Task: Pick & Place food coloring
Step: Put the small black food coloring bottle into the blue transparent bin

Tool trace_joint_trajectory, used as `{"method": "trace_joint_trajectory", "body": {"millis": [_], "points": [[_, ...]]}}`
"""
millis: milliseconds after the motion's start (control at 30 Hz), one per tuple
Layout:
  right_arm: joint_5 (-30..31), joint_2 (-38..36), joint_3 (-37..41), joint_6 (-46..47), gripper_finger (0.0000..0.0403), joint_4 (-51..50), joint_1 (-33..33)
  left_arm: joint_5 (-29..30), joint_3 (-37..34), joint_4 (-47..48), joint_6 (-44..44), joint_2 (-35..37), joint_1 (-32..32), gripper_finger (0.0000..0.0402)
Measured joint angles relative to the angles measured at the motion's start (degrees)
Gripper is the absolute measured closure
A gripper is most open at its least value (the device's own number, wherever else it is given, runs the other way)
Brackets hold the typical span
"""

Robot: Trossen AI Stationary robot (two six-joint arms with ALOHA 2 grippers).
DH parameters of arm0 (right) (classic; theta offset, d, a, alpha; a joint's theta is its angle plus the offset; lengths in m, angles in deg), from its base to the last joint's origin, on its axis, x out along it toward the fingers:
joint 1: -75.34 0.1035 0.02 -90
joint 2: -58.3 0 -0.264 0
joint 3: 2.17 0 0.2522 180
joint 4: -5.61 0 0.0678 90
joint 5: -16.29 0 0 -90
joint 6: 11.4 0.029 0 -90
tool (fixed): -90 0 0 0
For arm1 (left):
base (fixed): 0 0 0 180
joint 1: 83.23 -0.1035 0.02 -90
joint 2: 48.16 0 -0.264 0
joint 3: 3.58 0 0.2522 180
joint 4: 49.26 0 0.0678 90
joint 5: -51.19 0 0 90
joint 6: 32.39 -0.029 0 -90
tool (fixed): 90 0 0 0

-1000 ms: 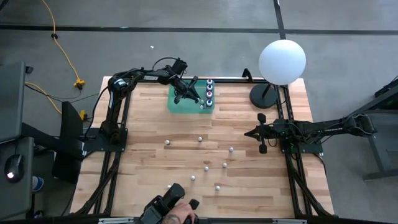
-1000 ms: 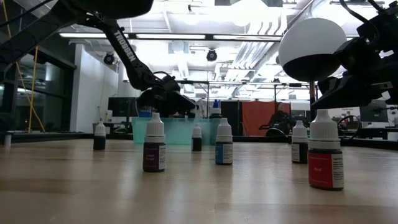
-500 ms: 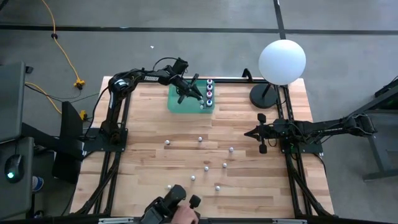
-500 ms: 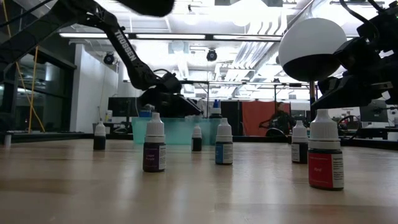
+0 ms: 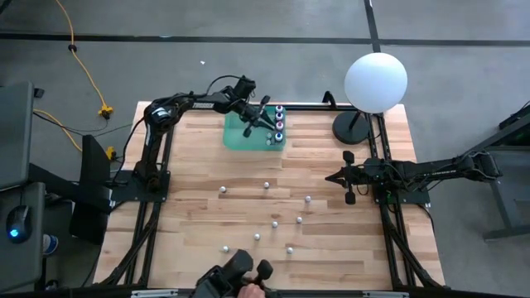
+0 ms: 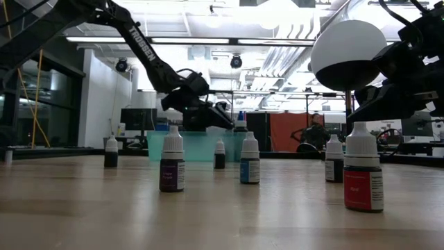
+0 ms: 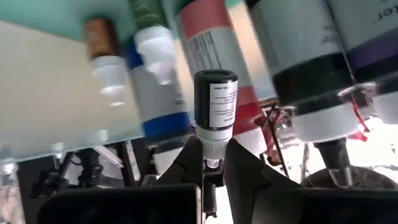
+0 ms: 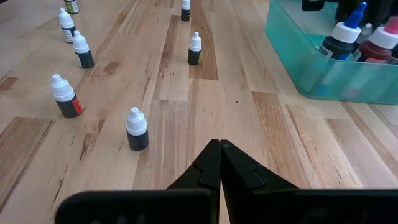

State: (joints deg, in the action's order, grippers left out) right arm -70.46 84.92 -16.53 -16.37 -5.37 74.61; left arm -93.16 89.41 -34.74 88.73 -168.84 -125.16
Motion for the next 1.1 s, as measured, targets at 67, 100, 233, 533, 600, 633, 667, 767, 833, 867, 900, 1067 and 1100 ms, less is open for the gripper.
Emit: {"method": "trace_joint_trajectory", "body": {"millis": [67, 100, 233, 533, 600, 633, 667, 767, 833, 867, 900, 1067, 1100], "points": [[0.0, 0.0, 0.0, 0.0, 0.0402, 0.0, 0.0, -0.3, 0.0, 5.5, -3.0, 0.6, -0.1, 0.0381], [0.0, 0.0, 0.0, 0.0, 0.0402, 0.0, 0.0, -0.2, -0.1, 7.5, -4.5, 0.6, -0.5, 0.0381], [0.0, 0.0, 0.0, 0.0, 0.0402, 0.0, 0.0, -0.3, -0.1, 11.4, -9.0, 0.6, -1.2, 0.0381], [0.0, 0.0, 0.0, 0.0, 0.0402, 0.0, 0.0, 0.2, -0.1, 16.8, -13.4, 0.6, -2.4, 0.0381], [0.0, 0.0, 0.0, 0.0, 0.0402, 0.0, 0.0, -0.6, -0.1, 17.5, -13.3, 0.7, -2.4, 0.0381], [0.0, 0.0, 0.0, 0.0, 0.0402, 0.0, 0.0, -0.6, -0.1, 17.4, -13.1, 0.7, -2.4, 0.0381], [0.0, 0.0, 0.0, 0.0, 0.0402, 0.0, 0.0, -0.6, -0.1, 17.2, -13.0, 0.7, -2.4, 0.0381], [0.0, 0.0, 0.0, 0.0, 0.0402, 0.0, 0.0, -0.9, -0.1, 17.0, -12.9, 0.7, -2.4, 0.0381], [0.0, 0.0, 0.0, 0.0, 0.0402, 0.0, 0.0, -1.1, -0.1, 17.0, -12.6, 0.7, -2.4, 0.0381], [0.0, 0.0, 0.0, 0.0, 0.0402, 0.0, 0.0, -1.4, -0.1, 17.0, -12.2, 0.7, -2.4, 0.0381], [0.0, 0.0, 0.0, 0.0, 0.0402, 0.0, 0.0, -2.0, -0.1, 17.0, -11.6, 0.7, -2.3, 0.0381], [0.0, 0.0, 0.0, 0.0, 0.0402, 0.0, 0.0, -5.7, -0.1, 16.9, -9.4, 0.7, -2.3, 0.0381], [0.0, 0.0, 0.0, 0.0, 0.0402, 0.0, 0.0, -6.0, -0.1, 16.9, -9.2, 0.7, -2.3, 0.0381]]}}
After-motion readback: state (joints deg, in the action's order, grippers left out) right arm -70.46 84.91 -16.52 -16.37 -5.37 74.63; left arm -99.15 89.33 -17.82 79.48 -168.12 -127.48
